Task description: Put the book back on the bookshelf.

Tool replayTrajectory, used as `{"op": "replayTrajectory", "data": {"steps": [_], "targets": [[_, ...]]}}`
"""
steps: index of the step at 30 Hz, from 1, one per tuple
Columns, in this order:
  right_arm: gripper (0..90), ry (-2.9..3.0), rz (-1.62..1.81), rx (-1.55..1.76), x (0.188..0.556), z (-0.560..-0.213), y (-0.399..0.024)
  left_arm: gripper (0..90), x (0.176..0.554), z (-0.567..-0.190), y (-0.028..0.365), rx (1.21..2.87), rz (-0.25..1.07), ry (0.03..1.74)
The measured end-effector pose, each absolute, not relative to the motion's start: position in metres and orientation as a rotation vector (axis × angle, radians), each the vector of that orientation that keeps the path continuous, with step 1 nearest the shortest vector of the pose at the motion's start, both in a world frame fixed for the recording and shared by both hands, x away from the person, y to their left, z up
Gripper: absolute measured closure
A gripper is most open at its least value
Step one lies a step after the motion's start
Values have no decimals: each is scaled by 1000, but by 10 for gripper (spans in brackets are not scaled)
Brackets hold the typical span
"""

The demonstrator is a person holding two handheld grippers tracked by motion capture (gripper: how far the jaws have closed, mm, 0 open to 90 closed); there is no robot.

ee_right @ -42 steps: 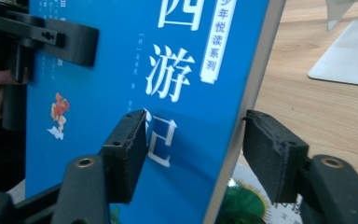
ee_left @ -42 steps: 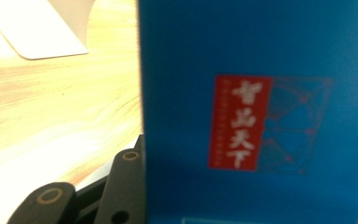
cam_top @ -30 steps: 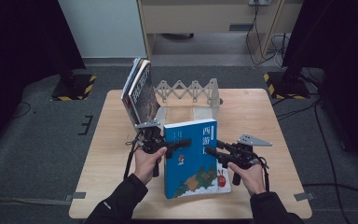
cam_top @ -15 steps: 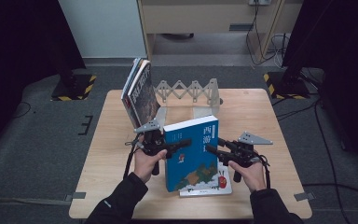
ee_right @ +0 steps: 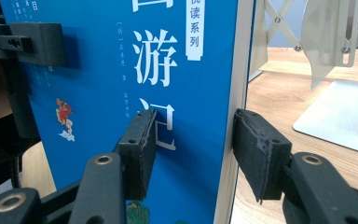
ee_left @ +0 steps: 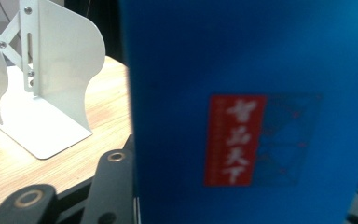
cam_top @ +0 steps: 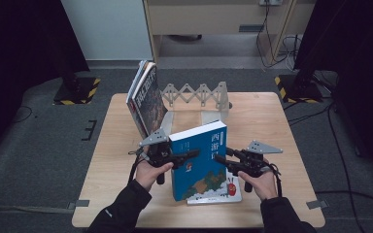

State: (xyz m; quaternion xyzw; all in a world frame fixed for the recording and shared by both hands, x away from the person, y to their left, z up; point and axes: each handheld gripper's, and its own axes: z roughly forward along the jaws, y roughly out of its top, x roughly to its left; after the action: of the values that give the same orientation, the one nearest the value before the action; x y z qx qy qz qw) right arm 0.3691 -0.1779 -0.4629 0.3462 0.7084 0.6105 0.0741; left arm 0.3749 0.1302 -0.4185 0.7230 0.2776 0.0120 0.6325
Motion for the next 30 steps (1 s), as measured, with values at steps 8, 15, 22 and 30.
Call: {"op": "replayTrajectory", "data": {"steps": [8,15,22,30], "targets": [[517,2133,1825,1006,367,-461,-177,523,375,-419,129,1644,40,656],[522,2138,1819,997,367,-461,-177,603,372,-418,127,1643,86,696],[508,2130,1828,1013,368,-462,-177,606,375,-415,126,1648,65,719],[515,2095,1830,1020,374,-456,-180,604,380,-409,119,1647,98,701]]}}
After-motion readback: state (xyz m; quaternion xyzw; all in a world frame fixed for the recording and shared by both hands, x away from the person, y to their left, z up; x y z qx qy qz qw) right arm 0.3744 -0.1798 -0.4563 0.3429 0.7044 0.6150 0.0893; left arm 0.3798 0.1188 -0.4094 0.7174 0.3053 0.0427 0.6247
